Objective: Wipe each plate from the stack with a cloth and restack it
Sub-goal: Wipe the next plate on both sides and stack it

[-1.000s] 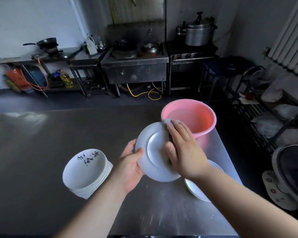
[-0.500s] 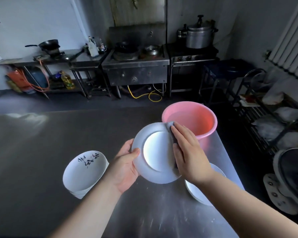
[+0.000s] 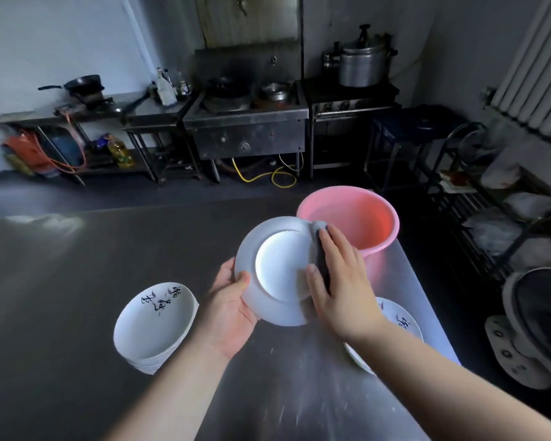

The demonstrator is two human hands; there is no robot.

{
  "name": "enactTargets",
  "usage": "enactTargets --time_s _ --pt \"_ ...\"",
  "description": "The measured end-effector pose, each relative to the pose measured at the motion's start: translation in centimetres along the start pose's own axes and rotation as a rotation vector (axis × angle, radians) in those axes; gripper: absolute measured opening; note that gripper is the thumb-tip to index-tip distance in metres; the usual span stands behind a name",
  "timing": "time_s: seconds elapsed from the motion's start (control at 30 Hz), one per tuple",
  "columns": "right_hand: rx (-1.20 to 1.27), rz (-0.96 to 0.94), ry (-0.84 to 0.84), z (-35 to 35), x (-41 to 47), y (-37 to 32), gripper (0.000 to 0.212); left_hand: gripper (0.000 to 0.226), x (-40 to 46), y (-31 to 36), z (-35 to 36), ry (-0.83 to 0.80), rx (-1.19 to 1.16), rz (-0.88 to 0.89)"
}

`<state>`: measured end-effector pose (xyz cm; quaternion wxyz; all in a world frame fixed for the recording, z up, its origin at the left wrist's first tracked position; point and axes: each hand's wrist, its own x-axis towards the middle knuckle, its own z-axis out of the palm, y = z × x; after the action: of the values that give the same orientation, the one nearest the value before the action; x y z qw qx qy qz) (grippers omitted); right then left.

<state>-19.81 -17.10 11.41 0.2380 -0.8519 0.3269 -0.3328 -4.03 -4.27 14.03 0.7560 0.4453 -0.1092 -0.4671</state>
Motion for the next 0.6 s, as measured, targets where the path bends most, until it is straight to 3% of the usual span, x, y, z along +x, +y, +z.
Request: enactTargets --time_s 0.1,0.3,0.6 --pt "0.013 -0.042 0.016 -0.7 2.3 0.0 0.065 0.04 0.4 0.4 0.6 0.013 -0.048 0.024" --pt "0.068 0.036 -0.006 2.3 -4.2 -2.6 0.083 0.037 1.0 0.3 1.1 0.046 -0.059 0.04" --pt "0.161 0.064 0.088 1.3 0.7 -1.8 0.071 0.036 0.9 -0.2 1.4 0.021 -0.091 0.046"
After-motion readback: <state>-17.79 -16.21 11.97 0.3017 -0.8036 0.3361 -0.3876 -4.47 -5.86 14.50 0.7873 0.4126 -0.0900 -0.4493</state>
